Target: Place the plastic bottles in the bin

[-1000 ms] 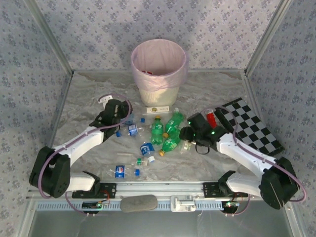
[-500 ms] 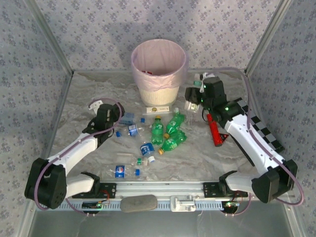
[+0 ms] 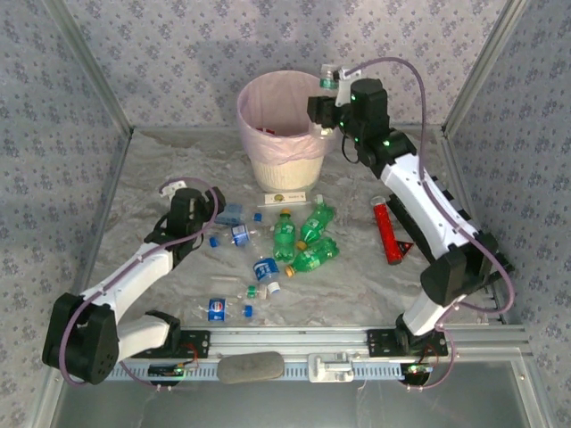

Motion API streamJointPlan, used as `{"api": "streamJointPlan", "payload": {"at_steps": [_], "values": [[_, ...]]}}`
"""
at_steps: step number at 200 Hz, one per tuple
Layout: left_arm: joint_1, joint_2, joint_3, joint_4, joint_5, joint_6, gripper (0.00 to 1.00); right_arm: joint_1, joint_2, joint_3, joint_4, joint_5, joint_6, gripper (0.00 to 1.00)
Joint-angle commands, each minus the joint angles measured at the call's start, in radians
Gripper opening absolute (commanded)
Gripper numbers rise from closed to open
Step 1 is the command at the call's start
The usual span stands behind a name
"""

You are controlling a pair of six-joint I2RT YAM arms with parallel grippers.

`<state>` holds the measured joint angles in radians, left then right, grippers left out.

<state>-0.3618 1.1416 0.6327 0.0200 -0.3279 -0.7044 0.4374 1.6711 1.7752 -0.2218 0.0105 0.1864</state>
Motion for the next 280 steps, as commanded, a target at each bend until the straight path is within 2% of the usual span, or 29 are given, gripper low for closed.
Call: {"api": "streamJointPlan", "payload": {"at_steps": [1,87,163,206,220,259,280], "values": [[0.01,-0.039,0.012,-0.033,0.017,0.05,1.0,0.011,0.079,0.127,0.03,-0.026,-0.034,0.49],[0.035,-0.077,-0.005,-0.051,0.029,0.076,1.0,0.055,0.388,0.449,-0.087,-0.038,-0.074,0.51],[0.042,-0.126,-0.024,-0.094,0.031,0.087,1.0,0.092,0.541,0.581,-0.164,0.004,-0.13,0.55],[0.044,-0.143,-0.029,-0.101,0.026,0.083,1.0,0.095,0.592,0.667,-0.205,0.0,-0.134,0.61],[0.044,-0.143,-0.031,-0.1,0.026,0.079,1.0,0.097,0.591,0.675,-0.2,0.002,-0.133,0.66],[0.044,-0.141,-0.034,-0.095,0.032,0.072,1.0,0.104,0.574,0.707,-0.198,0.007,-0.132,0.98],[0.044,-0.141,-0.037,-0.091,0.032,0.064,1.0,0.11,0.543,0.704,-0.203,-0.001,-0.132,0.99]]}}
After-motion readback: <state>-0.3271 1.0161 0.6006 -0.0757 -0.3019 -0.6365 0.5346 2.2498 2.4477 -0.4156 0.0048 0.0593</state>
